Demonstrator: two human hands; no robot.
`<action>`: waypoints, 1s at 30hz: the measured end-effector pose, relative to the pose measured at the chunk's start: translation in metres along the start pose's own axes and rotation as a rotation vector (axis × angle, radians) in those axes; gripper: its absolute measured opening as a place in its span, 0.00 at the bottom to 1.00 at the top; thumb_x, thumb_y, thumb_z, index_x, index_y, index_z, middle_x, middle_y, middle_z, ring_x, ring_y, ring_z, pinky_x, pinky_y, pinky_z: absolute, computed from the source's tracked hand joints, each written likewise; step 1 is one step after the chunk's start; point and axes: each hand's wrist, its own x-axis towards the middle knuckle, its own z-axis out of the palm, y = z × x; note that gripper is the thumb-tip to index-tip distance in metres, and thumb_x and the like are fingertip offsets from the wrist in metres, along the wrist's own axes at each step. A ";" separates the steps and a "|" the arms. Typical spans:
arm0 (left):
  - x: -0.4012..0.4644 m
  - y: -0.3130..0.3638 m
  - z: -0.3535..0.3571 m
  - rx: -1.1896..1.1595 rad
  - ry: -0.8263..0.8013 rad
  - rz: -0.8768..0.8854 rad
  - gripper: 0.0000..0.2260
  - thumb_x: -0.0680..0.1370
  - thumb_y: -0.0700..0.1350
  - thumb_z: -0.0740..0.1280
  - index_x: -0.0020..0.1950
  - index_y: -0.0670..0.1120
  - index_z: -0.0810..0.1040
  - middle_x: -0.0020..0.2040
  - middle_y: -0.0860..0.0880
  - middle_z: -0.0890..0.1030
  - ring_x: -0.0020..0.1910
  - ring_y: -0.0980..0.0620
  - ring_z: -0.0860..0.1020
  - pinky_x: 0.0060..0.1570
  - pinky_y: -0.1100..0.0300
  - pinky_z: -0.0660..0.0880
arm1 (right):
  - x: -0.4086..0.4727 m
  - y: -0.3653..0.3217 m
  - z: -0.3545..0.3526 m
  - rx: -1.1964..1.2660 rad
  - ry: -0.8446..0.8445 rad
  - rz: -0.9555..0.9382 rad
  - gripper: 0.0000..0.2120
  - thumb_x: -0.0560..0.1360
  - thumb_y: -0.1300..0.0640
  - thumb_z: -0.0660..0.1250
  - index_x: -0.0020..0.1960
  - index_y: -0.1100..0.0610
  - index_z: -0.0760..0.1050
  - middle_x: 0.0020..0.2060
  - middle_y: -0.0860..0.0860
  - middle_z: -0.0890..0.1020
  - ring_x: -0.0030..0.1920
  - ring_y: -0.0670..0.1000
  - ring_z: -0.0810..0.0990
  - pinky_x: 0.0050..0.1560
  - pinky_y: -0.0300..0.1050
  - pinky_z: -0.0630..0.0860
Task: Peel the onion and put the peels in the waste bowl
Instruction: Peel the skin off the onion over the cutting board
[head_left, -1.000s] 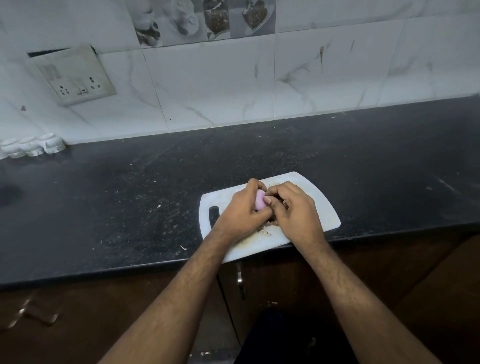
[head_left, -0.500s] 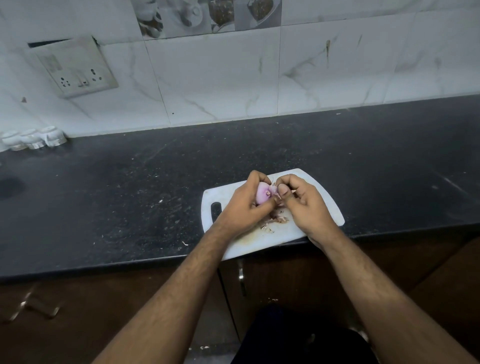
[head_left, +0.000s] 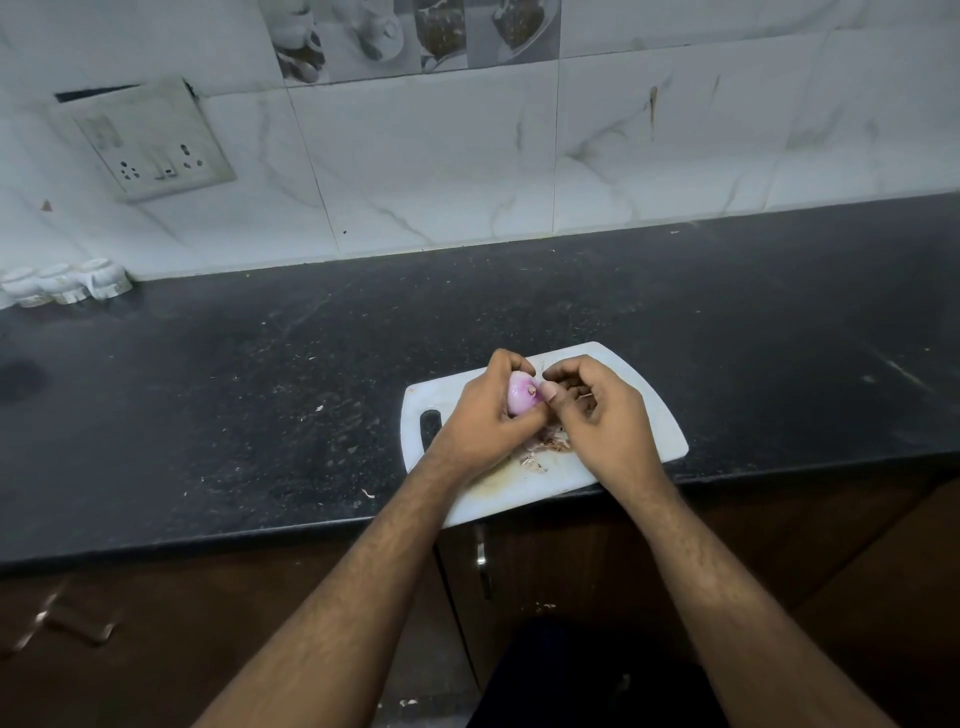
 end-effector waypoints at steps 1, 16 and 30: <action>0.000 0.000 0.000 0.018 -0.011 -0.002 0.12 0.80 0.41 0.71 0.60 0.47 0.71 0.45 0.46 0.84 0.36 0.53 0.83 0.40 0.49 0.84 | -0.001 -0.001 0.000 0.007 -0.006 -0.007 0.04 0.78 0.55 0.73 0.53 0.52 0.82 0.46 0.43 0.84 0.47 0.44 0.82 0.48 0.33 0.78; -0.001 0.005 0.004 0.236 -0.012 0.040 0.11 0.80 0.48 0.72 0.56 0.50 0.71 0.44 0.52 0.83 0.42 0.56 0.81 0.41 0.58 0.78 | -0.001 0.012 0.009 -0.343 -0.049 -0.164 0.05 0.83 0.58 0.63 0.52 0.55 0.78 0.47 0.42 0.76 0.50 0.46 0.72 0.50 0.42 0.70; 0.000 0.004 -0.001 -0.045 -0.004 -0.088 0.15 0.78 0.47 0.79 0.56 0.45 0.75 0.43 0.50 0.87 0.39 0.51 0.87 0.44 0.49 0.84 | 0.005 0.012 -0.002 -0.136 -0.067 -0.110 0.07 0.83 0.59 0.61 0.49 0.54 0.76 0.45 0.45 0.79 0.51 0.48 0.76 0.51 0.39 0.73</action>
